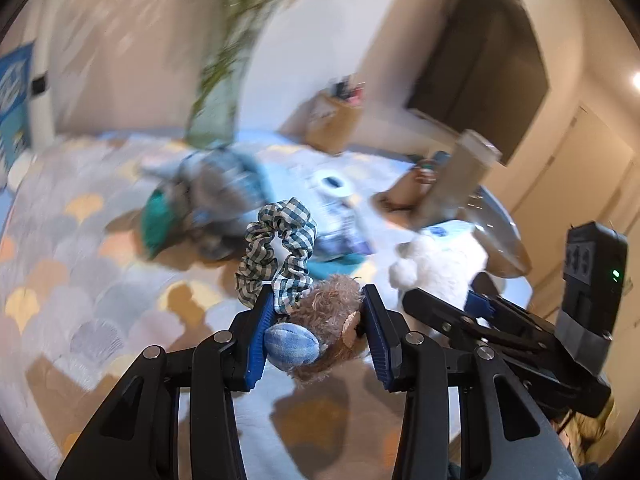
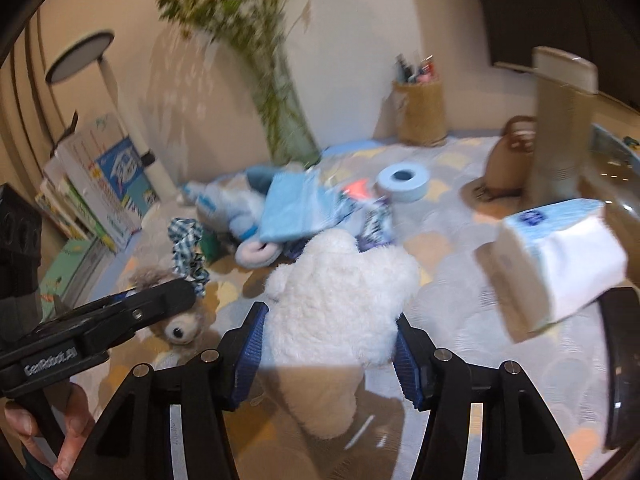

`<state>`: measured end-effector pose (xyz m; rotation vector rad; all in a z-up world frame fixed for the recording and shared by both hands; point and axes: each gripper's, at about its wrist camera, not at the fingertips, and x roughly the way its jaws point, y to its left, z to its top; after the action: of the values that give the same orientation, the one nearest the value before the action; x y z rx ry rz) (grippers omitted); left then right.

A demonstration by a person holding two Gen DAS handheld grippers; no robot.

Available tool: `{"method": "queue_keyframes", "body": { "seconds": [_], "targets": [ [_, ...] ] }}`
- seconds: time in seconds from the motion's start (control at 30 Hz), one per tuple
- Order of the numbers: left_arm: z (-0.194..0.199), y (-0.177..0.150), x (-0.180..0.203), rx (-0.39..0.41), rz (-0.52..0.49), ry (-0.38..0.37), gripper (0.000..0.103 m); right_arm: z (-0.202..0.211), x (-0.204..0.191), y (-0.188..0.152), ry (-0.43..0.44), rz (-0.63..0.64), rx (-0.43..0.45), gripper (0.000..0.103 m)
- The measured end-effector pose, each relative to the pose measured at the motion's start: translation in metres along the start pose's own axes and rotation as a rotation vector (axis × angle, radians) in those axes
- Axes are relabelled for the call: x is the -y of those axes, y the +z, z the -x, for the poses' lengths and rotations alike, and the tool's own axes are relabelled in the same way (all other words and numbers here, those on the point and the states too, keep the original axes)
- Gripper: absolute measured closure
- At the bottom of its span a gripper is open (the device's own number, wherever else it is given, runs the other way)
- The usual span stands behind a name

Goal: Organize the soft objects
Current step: 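Carry both toys to the glass bowl and open both grippers over it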

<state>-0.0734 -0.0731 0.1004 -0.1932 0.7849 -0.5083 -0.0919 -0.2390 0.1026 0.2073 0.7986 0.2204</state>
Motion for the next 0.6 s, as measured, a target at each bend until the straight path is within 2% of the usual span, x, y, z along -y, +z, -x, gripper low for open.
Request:
{"method": "queue_keyframes", "body": {
  "seconds": [0.27,0.37,0.5,0.6],
  "targets": [
    [-0.017,0.037,0.103,0.007,-0.198,-0.079,0.063,0.060,0.062,0.020,-0.088,-0.080,0.120,0.046],
    [-0.032,0.050,0.152,0.000,-0.286,-0.120,0.063,0.094,0.104,0.030,-0.146,-0.134,0.185,0.046],
    [-0.059,0.067,0.222,-0.006,-0.415,-0.177,0.063,0.135,0.178,0.047,-0.264,-0.250,0.249,0.046],
    [-0.092,0.079,0.266,-0.037,-0.457,-0.229,0.063,0.145,0.232,0.054,-0.323,-0.356,0.246,0.046]
  ]
}}
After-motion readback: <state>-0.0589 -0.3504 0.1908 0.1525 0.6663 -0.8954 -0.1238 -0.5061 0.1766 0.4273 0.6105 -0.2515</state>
